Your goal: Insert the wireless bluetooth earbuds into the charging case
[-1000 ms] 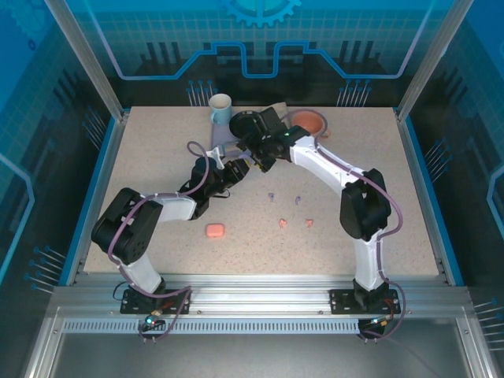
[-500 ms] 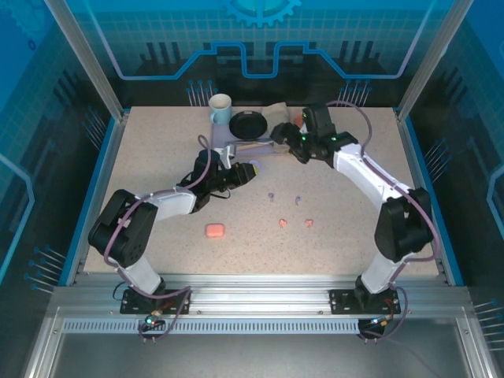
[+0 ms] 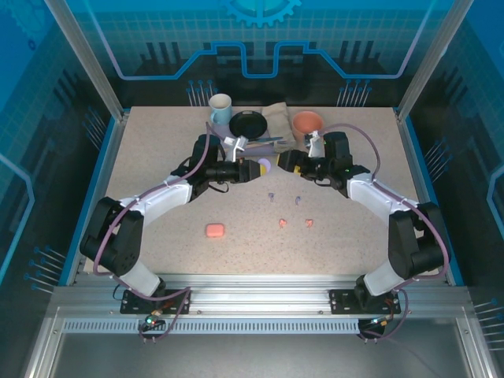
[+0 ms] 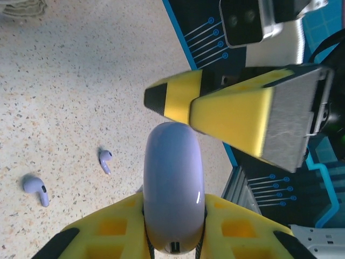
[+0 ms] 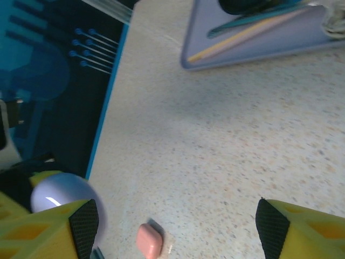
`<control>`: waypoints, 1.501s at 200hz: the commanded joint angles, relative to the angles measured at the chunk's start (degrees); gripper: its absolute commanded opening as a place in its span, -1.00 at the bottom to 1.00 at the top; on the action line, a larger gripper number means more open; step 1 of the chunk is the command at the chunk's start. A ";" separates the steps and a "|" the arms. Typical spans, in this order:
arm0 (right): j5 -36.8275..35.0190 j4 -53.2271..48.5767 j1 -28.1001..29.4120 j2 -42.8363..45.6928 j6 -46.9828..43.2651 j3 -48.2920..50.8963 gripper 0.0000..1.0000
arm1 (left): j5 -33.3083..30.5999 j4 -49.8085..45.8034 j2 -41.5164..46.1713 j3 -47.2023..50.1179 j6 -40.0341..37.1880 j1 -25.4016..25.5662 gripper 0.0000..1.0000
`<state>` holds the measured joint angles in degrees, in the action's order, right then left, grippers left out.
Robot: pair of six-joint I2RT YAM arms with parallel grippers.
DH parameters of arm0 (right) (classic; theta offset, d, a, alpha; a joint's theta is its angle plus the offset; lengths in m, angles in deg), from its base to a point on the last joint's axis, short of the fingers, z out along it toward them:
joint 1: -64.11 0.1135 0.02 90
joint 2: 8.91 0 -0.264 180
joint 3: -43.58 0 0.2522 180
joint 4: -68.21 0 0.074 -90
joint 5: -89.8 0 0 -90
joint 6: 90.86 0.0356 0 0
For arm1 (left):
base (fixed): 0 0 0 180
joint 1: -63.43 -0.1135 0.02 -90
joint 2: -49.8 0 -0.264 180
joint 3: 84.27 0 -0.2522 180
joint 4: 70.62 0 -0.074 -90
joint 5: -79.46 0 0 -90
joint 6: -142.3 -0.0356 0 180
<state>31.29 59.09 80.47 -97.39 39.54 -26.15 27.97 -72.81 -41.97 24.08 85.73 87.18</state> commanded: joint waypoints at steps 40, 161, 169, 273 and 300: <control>4.72 5.40 3.27 -0.69 -2.15 -0.45 0.57 | 1.59 -3.92 0.31 -2.32 -2.37 -0.36 -0.58; 1.29 5.27 1.39 -5.28 -2.10 3.37 0.41 | 1.47 -4.27 3.15 -2.31 -2.67 -0.41 -0.59; 1.06 5.29 1.08 -5.46 -2.04 3.70 0.40 | 1.47 -4.34 3.34 -2.32 -2.75 -0.36 -0.59; 8.74 2.53 -0.86 2.12 -4.49 4.98 0.29 | 2.51 -5.63 2.67 -2.43 -3.99 -0.40 -0.60; 11.26 2.98 -0.99 3.34 -5.86 5.25 0.23 | 2.81 -5.75 2.14 -2.94 -3.87 -0.38 -0.60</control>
<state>37.93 62.83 80.27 -95.78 36.09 -21.60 28.64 -78.16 -39.48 23.23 83.34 86.85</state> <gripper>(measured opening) 0.629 0.221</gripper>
